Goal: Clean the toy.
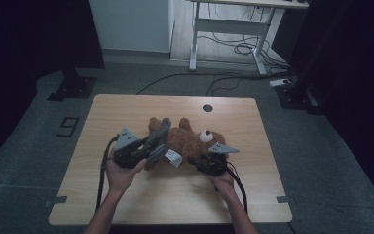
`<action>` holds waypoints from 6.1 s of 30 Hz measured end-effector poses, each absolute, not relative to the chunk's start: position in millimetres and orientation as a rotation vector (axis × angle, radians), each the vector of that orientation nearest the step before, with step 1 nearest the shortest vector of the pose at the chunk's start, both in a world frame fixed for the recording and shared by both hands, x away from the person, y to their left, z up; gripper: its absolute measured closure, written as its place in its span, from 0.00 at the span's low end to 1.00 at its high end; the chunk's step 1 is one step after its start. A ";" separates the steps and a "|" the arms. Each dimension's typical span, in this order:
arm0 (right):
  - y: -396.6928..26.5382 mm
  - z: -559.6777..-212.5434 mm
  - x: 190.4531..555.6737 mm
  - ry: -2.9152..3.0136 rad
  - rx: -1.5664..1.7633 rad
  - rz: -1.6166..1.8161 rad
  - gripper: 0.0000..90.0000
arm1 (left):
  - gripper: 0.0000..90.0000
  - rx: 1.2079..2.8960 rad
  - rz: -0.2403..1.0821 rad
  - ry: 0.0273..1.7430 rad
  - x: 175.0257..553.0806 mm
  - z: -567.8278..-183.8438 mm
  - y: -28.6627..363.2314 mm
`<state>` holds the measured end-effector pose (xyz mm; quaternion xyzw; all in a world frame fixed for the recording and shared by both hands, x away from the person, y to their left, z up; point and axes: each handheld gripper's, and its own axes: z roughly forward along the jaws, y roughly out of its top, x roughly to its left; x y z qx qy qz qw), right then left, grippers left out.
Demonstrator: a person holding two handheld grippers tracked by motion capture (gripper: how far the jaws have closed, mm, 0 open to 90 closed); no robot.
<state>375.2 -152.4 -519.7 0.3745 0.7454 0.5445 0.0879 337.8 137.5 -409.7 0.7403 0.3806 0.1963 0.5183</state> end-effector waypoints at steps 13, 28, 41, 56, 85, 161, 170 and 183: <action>-156.9 -523.1 375.2 2.226 1.129 1.651 0.68 | 0.84 1.896 0.317 0.978 369.1 -485.5 90.0; -157.6 -524.8 374.1 2.225 1.131 1.668 0.68 | 0.85 1.847 0.378 1.146 353.6 -509.5 166.4; -157.6 -524.6 372.6 2.211 1.136 1.673 0.68 | 0.84 1.867 0.380 0.926 347.1 -466.0 99.3; -162.5 -525.2 371.7 2.193 1.169 1.725 0.70 | 0.85 1.909 0.382 0.959 353.8 -491.6 93.2; -162.5 -524.4 371.4 2.197 1.163 1.736 0.70 | 0.85 1.815 0.413 0.962 336.4 -465.4 128.7; -167.1 -522.9 371.4 2.215 1.125 1.711 0.70 | 0.85 1.923 0.382 1.043 348.7 -489.0 134.9; -167.0 -523.2 371.6 2.209 1.130 1.715 0.70 | 0.85 1.874 0.422 1.108 344.4 -483.8 170.4; -166.1 -522.5 370.5 2.218 1.123 1.703 0.69 | 0.85 1.872 0.398 0.938 362.6 -440.1 109.5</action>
